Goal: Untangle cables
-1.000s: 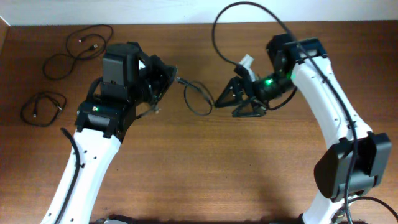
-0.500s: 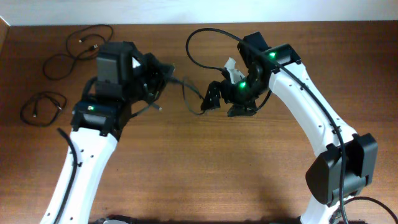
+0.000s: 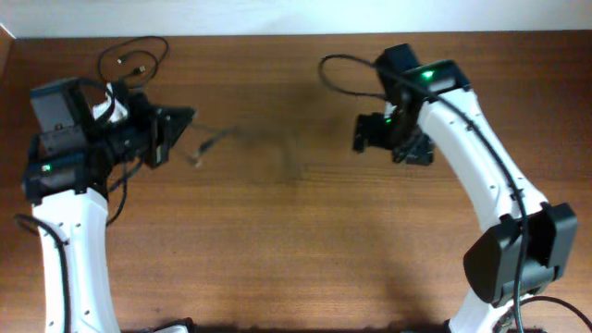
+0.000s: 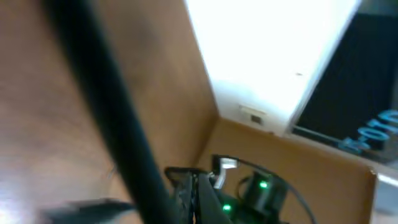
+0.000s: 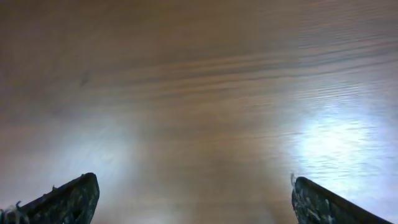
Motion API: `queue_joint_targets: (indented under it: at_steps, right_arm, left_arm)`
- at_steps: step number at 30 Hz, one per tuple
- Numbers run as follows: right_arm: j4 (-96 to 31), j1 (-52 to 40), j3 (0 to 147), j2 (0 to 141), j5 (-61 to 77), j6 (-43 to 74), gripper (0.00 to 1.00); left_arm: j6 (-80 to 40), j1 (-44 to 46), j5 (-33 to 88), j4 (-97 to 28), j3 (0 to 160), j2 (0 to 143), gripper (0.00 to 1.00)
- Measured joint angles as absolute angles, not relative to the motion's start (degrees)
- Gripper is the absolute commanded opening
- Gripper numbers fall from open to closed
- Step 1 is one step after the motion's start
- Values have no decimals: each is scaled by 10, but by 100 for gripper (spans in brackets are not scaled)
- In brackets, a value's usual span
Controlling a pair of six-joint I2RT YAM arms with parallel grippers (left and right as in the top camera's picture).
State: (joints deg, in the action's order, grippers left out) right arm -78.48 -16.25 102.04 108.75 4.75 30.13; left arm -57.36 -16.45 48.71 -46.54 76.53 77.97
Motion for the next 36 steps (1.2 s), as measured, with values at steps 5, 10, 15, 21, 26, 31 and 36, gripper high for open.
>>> queue_joint_targets:
  at_steps: [5,10,15,21,26,31,36]
  right_arm:
    - [-788,-130,1020,1088,82,310,98]
    - [-764,-127,1020,1088,260,203,98]
    - [-762,-152,1020,1088,420,112,98]
    - [-724,-258,1020,1088,461,55,98]
    - [-690,-316,1020,1088,417,96,99]
    - [-654,-359,1020,1088,295,192,98]
    - [-623,-395,1020,1088,179,277,98]
  left_arm:
    - [-530,-165,389,-556,766,779,0]
    - [-513,-165,459,-510,766,779,0]
    - [-521,-165,510,-493,766,779,0]
    - [-547,-165,513,-471,766,779,0]
    - [-553,-165,503,-471,766,779,0]
    - [-584,-165,507,-474,766,779,0]
    - [-623,-165,527,-474,766,779,0]
